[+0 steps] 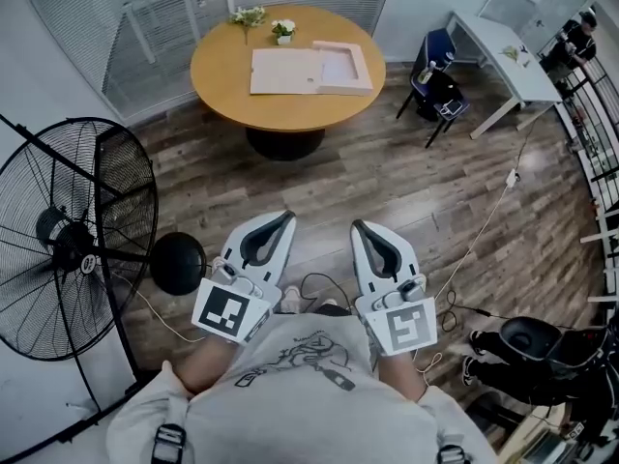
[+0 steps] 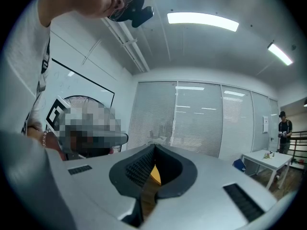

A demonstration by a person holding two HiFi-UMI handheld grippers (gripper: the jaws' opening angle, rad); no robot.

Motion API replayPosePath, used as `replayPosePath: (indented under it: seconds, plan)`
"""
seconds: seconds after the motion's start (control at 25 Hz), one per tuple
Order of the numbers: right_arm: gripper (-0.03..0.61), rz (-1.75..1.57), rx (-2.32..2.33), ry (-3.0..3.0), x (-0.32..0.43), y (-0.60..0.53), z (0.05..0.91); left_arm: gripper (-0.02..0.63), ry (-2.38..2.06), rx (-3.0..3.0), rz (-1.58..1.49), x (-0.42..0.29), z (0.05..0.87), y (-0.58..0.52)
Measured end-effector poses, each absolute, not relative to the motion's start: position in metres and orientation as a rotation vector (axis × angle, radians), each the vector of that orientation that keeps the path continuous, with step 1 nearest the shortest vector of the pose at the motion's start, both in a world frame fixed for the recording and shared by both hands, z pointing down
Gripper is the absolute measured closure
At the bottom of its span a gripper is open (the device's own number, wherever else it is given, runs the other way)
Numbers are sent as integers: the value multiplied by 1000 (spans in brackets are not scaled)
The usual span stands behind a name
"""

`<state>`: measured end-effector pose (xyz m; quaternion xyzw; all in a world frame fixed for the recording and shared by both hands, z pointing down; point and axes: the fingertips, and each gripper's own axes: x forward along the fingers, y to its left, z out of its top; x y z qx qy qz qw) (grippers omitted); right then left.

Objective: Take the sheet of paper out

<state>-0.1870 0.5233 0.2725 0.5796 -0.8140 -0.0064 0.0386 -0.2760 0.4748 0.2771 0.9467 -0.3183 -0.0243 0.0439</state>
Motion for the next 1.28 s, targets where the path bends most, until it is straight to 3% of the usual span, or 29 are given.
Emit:
replayPosePath:
  seconds: [0.8, 1.28]
  plan:
    - [571, 125, 1756, -2429, -190, 494, 311, 591, -976, 2893, -44, -280, 281, 449]
    - [571, -51, 1763, -2521, -185, 448, 276, 591, -1007, 2899, -54, -264, 282, 423]
